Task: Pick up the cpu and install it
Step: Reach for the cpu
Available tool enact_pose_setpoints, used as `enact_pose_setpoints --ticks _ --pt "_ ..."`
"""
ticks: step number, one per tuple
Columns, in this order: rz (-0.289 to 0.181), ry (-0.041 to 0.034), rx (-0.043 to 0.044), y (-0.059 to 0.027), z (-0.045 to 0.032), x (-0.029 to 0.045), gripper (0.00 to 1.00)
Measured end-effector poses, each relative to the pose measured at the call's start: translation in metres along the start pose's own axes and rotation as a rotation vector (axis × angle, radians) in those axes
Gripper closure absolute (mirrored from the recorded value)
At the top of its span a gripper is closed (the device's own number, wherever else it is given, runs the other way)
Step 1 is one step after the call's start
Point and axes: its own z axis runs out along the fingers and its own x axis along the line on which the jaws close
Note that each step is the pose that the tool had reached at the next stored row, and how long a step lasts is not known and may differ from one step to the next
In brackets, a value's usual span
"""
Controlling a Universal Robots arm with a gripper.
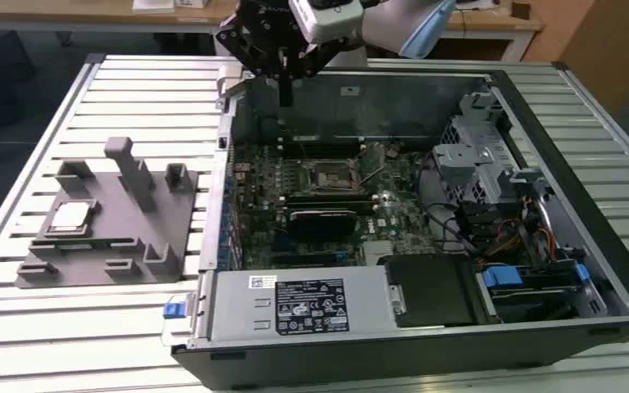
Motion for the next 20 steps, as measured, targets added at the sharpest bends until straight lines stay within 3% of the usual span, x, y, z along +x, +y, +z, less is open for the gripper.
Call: enact_pose_setpoints --ticks 9,20 --pt "0.000 0.0000 0.0000 -0.0002 0.0000 0.0021 0.89" --pt "0.000 0.0000 0.0000 -0.0008 0.0000 0.0110 0.89"
